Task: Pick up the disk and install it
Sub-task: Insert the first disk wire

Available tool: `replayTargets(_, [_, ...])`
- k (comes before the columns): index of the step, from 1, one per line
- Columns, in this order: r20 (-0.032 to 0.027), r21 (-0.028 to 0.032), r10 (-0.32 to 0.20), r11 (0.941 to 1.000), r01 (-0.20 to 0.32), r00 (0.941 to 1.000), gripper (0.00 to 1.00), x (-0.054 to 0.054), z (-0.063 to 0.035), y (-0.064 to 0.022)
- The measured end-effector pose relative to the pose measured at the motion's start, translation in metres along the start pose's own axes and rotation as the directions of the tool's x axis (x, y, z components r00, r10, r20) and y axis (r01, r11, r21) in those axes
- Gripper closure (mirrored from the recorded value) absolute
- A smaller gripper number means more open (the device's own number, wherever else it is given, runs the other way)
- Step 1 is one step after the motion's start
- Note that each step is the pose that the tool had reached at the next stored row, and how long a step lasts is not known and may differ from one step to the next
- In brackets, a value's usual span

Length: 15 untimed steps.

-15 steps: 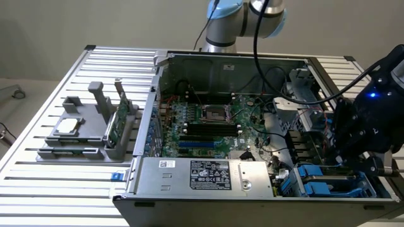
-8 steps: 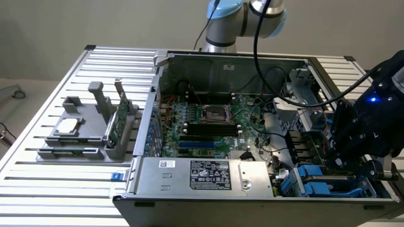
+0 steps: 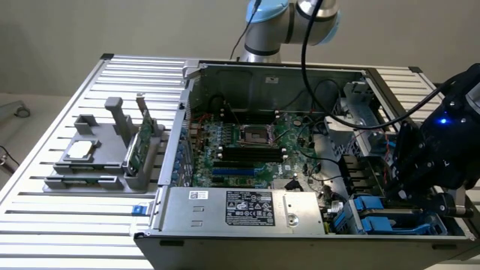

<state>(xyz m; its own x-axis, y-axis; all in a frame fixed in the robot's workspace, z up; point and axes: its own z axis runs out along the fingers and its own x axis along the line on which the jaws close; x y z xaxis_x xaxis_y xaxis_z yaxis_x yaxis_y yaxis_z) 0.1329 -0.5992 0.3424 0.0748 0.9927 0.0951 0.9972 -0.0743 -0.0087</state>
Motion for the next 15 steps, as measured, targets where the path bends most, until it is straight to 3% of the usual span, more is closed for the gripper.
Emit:
replayTargets(3, [-0.0001, -0.0046, -0.002, 1.0, 0.002, 1.0, 0.84, -0.0005, 0.0015, 0.0])
replayTargets(15, [-0.0002, -0.0047, -0.003, 1.0, 0.003, 1.0, 0.84, -0.0024, 0.0019, 0.0013])
